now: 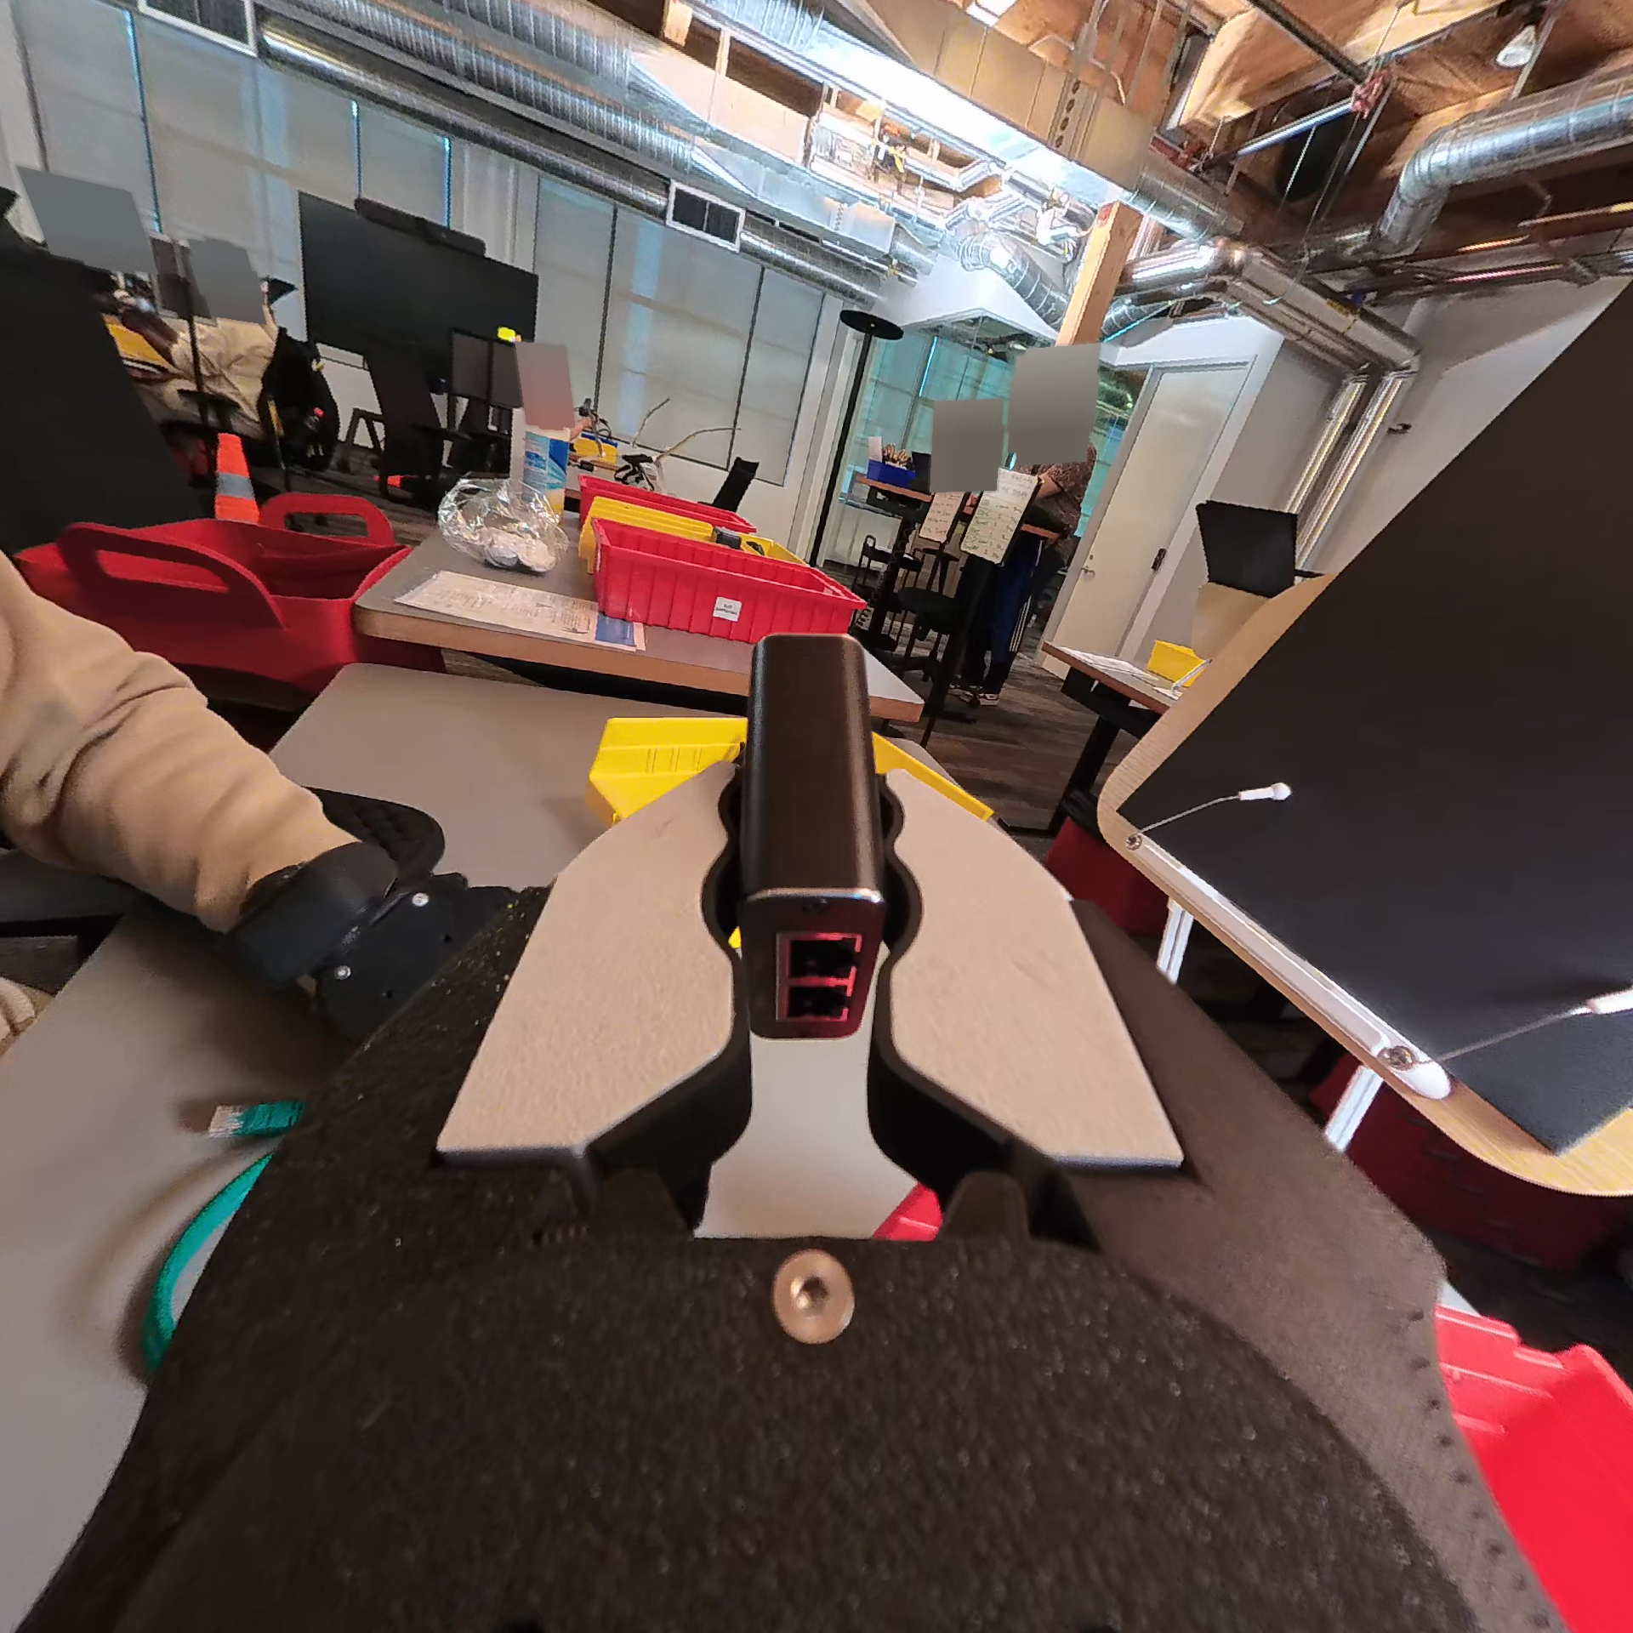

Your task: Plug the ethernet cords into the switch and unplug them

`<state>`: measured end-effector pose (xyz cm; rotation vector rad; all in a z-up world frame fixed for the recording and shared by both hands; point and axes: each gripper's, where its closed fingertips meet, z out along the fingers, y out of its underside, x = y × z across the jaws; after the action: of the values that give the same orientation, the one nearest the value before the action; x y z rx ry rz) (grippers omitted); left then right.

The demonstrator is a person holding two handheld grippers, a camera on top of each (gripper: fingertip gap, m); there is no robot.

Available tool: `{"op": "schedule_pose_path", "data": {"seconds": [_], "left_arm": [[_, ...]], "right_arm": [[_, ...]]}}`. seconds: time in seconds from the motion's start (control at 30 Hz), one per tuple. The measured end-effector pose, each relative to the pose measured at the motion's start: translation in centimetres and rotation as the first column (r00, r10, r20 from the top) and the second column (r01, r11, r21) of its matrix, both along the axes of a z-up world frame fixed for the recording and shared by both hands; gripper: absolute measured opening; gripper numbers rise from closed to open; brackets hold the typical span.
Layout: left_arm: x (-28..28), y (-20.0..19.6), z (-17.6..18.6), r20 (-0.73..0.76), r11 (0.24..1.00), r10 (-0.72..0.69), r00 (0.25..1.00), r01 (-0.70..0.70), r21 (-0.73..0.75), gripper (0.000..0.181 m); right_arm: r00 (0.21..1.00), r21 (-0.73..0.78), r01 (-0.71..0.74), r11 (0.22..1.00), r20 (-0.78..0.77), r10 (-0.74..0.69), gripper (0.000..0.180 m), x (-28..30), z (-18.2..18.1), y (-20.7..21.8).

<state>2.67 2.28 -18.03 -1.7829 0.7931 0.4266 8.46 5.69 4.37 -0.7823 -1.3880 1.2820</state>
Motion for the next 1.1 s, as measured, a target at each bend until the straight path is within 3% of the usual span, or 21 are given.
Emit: {"op": "schedule_pose_path", "data": {"seconds": [0.37,0.47,0.53,0.63,0.7,0.8,0.87,0.97,1.1], "left_arm": [[0.3,0.0,0.6,0.003,0.998,-0.05,0.999,0.05,0.031,0.009],[0.3,-0.1,1.7,0.195,0.989,-0.109,0.975,0.126,-0.073,0.009],[0.0,-0.5,2.5,0.401,0.952,-0.149,0.904,0.24,-0.188,0.009],[-0.6,-2.0,4.1,0.702,0.805,-0.135,0.7,0.491,-0.335,0.009],[-0.9,-3.2,4.7,0.801,0.675,-0.097,0.591,0.63,-0.384,0.009],[-0.5,-4.6,4.4,0.849,0.504,-0.073,0.524,0.754,-0.422,0.009],[0.6,-5.3,3.6,0.862,0.414,-0.063,0.504,0.799,-0.437,0.009],[2.1,-6.5,1.5,0.842,0.318,-0.042,0.537,0.807,-0.499,0.009],[2.9,-7.6,0.7,0.808,0.281,-0.05,0.586,0.785,-0.552,0.009]], "right_arm": [[1.0,-0.014,0.001,1.0,0.004,-0.001,0.026,0.2,0.0,0.4],[0.998,0.018,-0.009,1.0,0.058,0.008,0.026,0.0,-0.9,0.1],[0.991,0.043,-0.036,0.998,0.134,0.03,0.025,0.0,-2.0,-0.2],[0.961,0.062,-0.094,0.994,0.267,0.074,0.026,-0.3,-4.5,-0.8],[0.92,0.045,-0.151,0.988,0.371,0.124,0.025,-0.6,-6.8,-1.5],[0.839,-0.006,-0.236,0.972,0.503,0.206,0.026,-1.4,-10.4,-2.8],[0.779,-0.065,-0.289,0.955,0.564,0.274,0.026,-1.9,-12.6,-3.8],[0.677,-0.166,-0.355,0.92,0.633,0.375,0.026,-2.1,-15.5,-5.1],[0.564,-0.275,-0.398,0.875,0.679,0.47,0.026,-2.0,-18.2,-6.3]]}}
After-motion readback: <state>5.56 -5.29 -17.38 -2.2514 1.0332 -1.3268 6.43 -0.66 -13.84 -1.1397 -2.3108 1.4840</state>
